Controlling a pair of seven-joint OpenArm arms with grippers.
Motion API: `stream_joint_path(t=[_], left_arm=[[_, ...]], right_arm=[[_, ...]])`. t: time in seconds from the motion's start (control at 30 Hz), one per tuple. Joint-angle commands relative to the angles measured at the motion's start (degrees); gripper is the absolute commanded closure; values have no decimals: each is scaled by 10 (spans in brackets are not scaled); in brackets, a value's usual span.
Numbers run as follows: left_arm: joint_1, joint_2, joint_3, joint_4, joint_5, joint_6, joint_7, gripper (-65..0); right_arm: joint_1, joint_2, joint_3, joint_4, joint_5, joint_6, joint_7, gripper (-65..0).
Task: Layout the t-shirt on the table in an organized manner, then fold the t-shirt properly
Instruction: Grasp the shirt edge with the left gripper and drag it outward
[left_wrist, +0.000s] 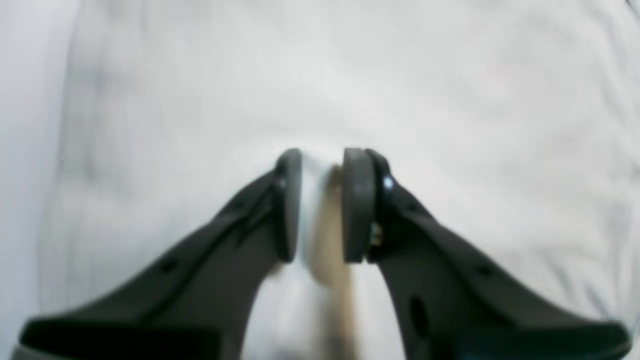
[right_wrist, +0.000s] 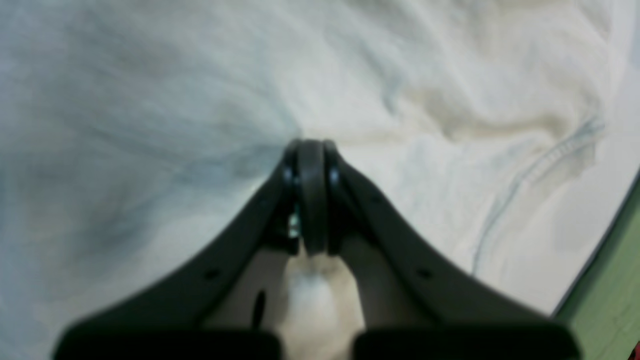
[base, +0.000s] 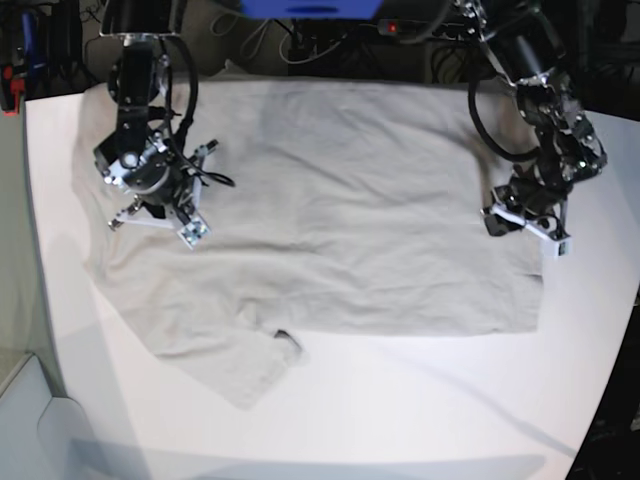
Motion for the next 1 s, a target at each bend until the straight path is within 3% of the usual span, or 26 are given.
stream_joint_path(t=[0.0,0.37,0.47,0.57,0.7,0.8,0.97], left_arm=[[-12,-11,1,-19,34,8,5,-148],[-175,-74,2,-271,100,8,-125,-148],[-229,-81,2,-306,113,8,-135,-148],[-252,-81,1,-289,108,2,-103,-148],[-246,-72,-3,-159,82,0,-7,-148],[-187,-60,-3,-7,-1,1,78,-148],[-69,-55,-3,181,-73,8,149,-148]], right_arm=[[8,3,1,10,1,-3,8,0],[3,12,3,10,-1,-3,8,0],[3,16,3,7,0,-3,8,0],[7,19,3,0,-2,-3,8,0],[5,30,4,13,-2,-3,7,0],[3,31,4,26,-1,-3,6,0],[3,29,4,29,0,-3,6,0]])
